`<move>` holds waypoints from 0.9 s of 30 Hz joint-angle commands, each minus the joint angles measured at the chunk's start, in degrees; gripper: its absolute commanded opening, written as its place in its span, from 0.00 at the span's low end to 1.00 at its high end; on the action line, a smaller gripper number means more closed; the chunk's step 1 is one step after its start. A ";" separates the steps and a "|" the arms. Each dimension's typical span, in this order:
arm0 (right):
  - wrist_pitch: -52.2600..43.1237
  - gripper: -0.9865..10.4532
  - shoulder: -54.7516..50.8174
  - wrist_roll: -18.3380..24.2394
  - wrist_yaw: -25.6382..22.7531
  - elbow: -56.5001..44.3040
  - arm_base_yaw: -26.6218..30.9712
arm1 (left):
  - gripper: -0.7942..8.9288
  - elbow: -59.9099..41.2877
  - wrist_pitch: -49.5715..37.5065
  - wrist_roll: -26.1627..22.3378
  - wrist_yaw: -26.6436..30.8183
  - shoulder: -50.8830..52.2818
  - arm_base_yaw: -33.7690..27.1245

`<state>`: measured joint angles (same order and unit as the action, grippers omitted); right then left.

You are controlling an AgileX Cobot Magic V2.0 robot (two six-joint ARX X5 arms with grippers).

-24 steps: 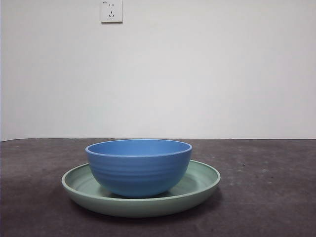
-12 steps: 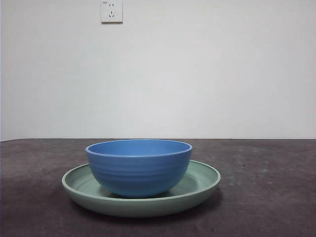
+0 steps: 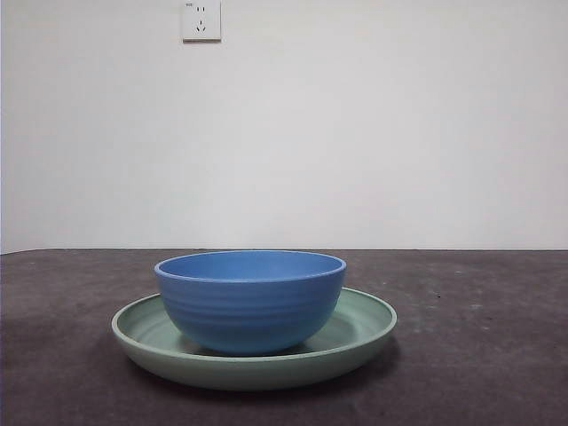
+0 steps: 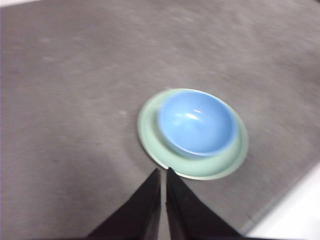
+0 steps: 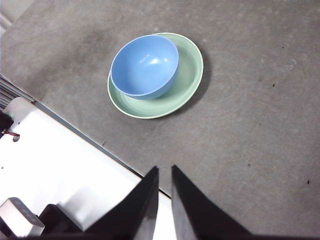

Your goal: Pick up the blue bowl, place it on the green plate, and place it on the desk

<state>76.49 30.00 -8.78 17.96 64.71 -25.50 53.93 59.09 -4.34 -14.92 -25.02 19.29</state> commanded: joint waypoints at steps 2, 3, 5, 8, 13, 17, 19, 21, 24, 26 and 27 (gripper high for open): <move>2.62 0.12 0.11 0.48 0.00 0.96 -0.42 | 0.10 -2.45 -2.82 -2.10 0.09 1.79 -6.05; 2.62 0.12 0.11 0.48 0.00 0.96 -0.42 | 0.10 -3.58 -3.78 -2.10 0.09 2.51 -7.50; 2.64 0.12 0.11 0.48 0.00 0.96 -0.42 | 0.10 -6.99 -6.80 -2.10 0.09 4.39 -10.40; 2.62 0.12 0.11 0.48 -0.02 0.96 -0.42 | 0.10 -13.42 -13.33 -2.08 0.09 7.43 -13.25; 2.62 0.12 0.11 0.48 0.00 0.96 -0.42 | 0.10 -26.62 -28.68 -1.11 2.25 13.18 -14.91; 2.64 0.12 0.11 0.48 -0.02 0.96 -0.42 | 0.10 -37.62 -41.18 3.65 4.70 18.16 -18.08; 2.62 0.12 0.11 0.48 0.00 0.96 -0.42 | 0.10 -41.27 -44.24 4.92 7.02 19.82 -19.06; 2.64 0.12 0.11 0.48 0.00 0.96 -0.42 | 0.10 -44.39 -45.27 5.44 9.20 20.70 -19.96; 2.62 0.12 0.11 0.48 -0.02 0.96 -0.42 | 0.10 -47.17 -45.24 5.44 11.50 20.72 -21.31; 2.64 0.12 0.11 0.48 0.00 0.96 -0.42 | 0.10 -48.50 -45.42 5.46 12.07 21.11 -22.03; 2.62 0.12 0.11 0.48 0.00 0.96 -0.42 | 0.10 -49.05 -45.51 5.53 12.07 21.40 -22.32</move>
<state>76.49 30.00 -8.78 17.96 64.71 -25.50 5.02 14.70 0.78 -3.07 -3.97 -2.87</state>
